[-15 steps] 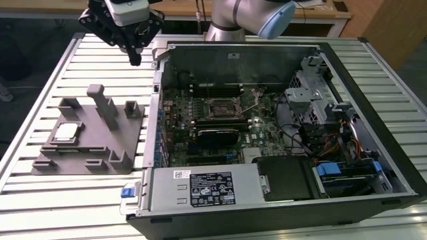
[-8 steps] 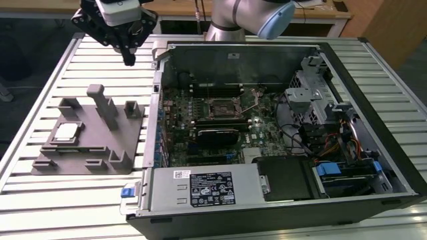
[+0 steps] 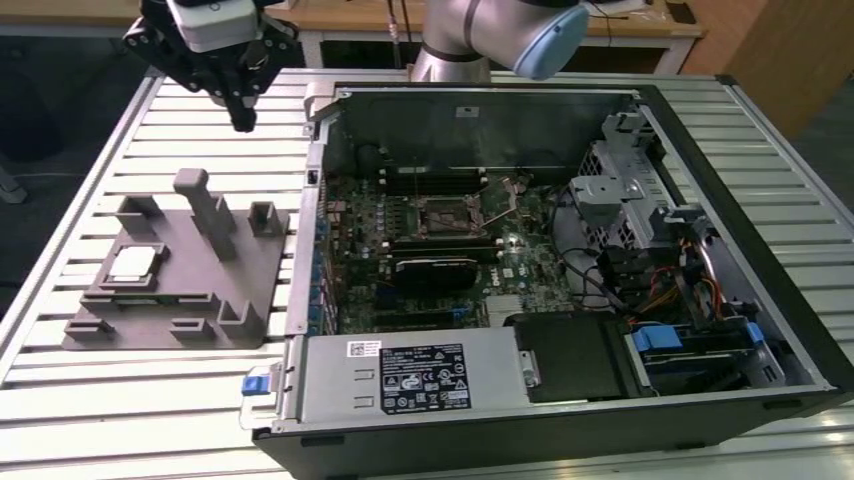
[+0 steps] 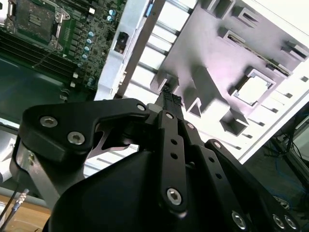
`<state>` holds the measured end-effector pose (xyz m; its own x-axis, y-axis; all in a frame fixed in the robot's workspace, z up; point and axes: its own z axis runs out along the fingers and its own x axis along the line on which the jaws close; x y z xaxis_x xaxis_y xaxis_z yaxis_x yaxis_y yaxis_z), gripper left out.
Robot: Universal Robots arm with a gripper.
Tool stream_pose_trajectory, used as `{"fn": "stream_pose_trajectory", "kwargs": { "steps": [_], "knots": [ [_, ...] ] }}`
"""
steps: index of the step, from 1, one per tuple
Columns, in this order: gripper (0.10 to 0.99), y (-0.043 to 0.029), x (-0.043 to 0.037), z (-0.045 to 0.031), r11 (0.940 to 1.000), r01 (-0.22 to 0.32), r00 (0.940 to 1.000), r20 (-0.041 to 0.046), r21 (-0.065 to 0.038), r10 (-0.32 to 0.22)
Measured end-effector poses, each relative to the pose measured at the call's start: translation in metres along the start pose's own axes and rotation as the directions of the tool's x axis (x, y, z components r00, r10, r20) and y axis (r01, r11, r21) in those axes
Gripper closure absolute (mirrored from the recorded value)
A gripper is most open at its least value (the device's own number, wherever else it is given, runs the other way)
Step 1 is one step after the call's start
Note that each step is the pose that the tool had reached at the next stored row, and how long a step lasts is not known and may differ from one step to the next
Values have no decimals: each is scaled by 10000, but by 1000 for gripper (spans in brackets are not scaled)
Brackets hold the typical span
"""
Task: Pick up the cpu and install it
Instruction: 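Reach for the cpu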
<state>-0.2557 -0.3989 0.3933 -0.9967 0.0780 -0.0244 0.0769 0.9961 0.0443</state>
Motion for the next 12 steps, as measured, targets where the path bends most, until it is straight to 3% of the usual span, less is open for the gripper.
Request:
{"fn": "stream_pose_trajectory", "kwargs": {
  "steps": [12],
  "knots": [
    [980, -17, 221, -5, 10000, -7, 10000, 1, 0, 7]
  ]
}}
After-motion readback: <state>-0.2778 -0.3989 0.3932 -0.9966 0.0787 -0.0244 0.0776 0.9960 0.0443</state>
